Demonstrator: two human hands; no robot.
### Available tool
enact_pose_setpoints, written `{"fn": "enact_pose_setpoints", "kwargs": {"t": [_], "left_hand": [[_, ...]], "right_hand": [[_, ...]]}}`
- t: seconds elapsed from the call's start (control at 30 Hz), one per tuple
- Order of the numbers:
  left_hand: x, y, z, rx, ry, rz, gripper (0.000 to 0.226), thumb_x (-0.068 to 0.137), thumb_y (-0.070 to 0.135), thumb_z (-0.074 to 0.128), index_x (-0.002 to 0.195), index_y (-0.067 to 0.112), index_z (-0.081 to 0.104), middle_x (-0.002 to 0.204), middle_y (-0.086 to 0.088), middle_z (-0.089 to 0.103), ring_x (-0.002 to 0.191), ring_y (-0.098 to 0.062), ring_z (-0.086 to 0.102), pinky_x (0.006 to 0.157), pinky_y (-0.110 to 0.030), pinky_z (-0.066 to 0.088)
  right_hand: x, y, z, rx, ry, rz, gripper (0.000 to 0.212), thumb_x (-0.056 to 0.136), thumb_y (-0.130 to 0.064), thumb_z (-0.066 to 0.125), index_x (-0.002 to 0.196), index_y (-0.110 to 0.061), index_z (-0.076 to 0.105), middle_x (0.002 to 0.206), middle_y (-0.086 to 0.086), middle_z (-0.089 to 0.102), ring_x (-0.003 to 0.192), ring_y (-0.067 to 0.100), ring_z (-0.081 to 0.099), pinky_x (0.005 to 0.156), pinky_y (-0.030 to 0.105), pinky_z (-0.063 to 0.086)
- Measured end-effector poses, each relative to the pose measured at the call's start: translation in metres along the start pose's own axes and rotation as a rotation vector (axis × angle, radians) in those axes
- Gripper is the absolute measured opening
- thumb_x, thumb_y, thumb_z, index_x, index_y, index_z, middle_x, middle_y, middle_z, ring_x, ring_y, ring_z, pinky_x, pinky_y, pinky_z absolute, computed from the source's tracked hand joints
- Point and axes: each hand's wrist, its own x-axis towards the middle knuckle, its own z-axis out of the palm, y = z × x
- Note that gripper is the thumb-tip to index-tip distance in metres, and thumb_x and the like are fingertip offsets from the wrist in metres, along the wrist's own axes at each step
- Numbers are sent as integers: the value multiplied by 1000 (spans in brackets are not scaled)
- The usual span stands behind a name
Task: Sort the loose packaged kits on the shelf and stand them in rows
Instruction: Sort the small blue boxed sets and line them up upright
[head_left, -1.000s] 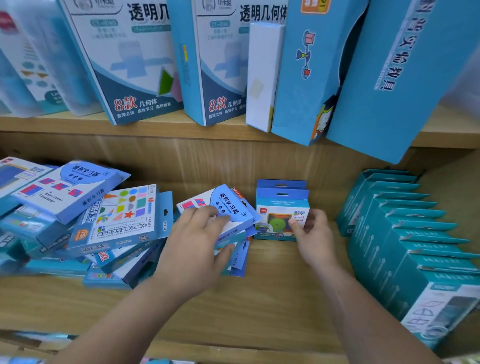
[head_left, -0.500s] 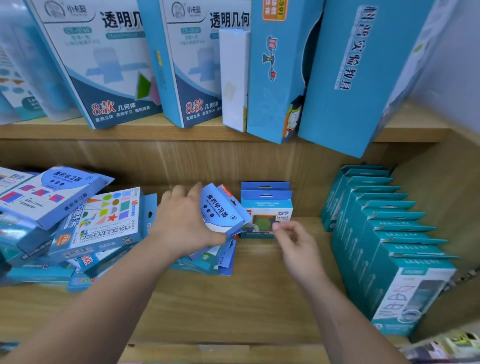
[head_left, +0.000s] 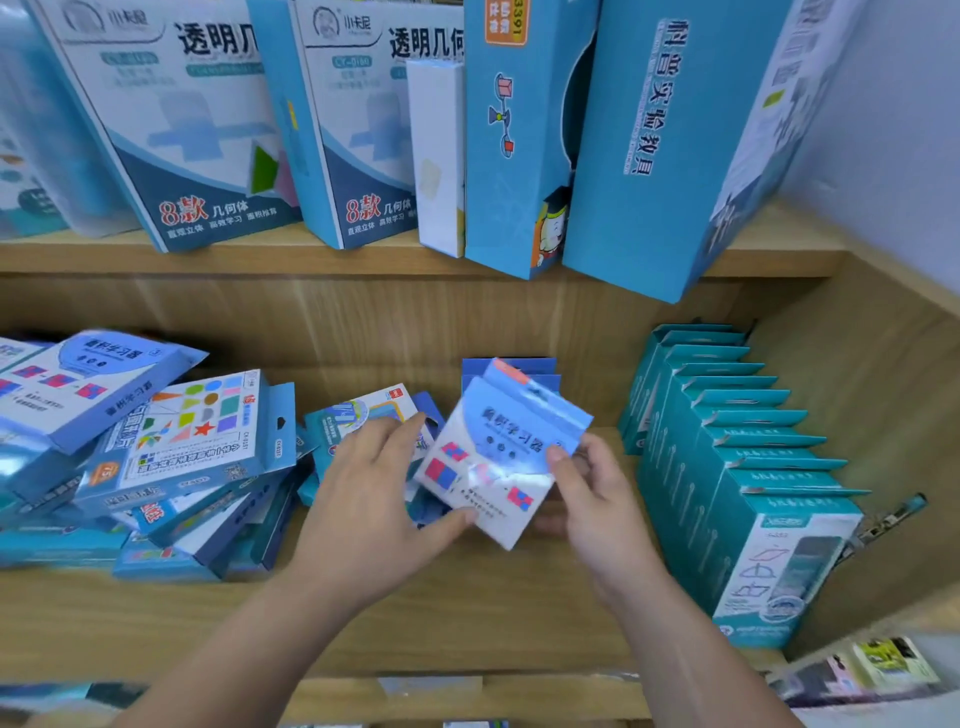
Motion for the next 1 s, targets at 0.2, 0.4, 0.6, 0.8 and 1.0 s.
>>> {"fn": "enact_pose_setpoints", "kwargs": {"t": [0.2,0.4,0.6,0.8,1.0], "left_hand": [[-5,-29,17,229,-1,-96,89,71,74,47,138,16,54,144,-12,47,134,-35,42,111,-47,38],[-2,-43,21,342,-100,-114,93,65,73,65,141,23,48,149,-8,44,133,-34,41,104,-52,43],[-14,-47,24,364,-25,-57,87,60,64,78,134,26,52,138,-6,54,119,-31,50,88,-50,51],[-28,-44,25,342,-19,-6,83,68,61,76,136,23,51,140,-10,53,125,-32,48,97,-52,49],[-41,-42,7,266,43,64,70,80,62,49,137,22,54,141,-10,52,126,-33,48,104,-51,46]], "right_hand": [[14,15,-23,-87,97,-19,15,104,-21,51,115,-27,58,102,-3,75,90,13,74,69,37,61],[10,33,-19,-138,67,50,12,102,-23,54,112,-25,61,97,-7,77,84,8,75,60,20,54],[5,58,-28,-375,-10,201,14,101,-24,57,97,-15,68,85,2,78,75,17,74,64,28,53],[-4,71,-25,-687,-82,222,19,99,-32,58,116,-28,51,80,-7,73,61,5,71,51,26,50],[3,68,-25,-1291,-73,27,32,99,-53,44,126,-36,47,119,-4,61,92,18,64,63,31,43]]}}
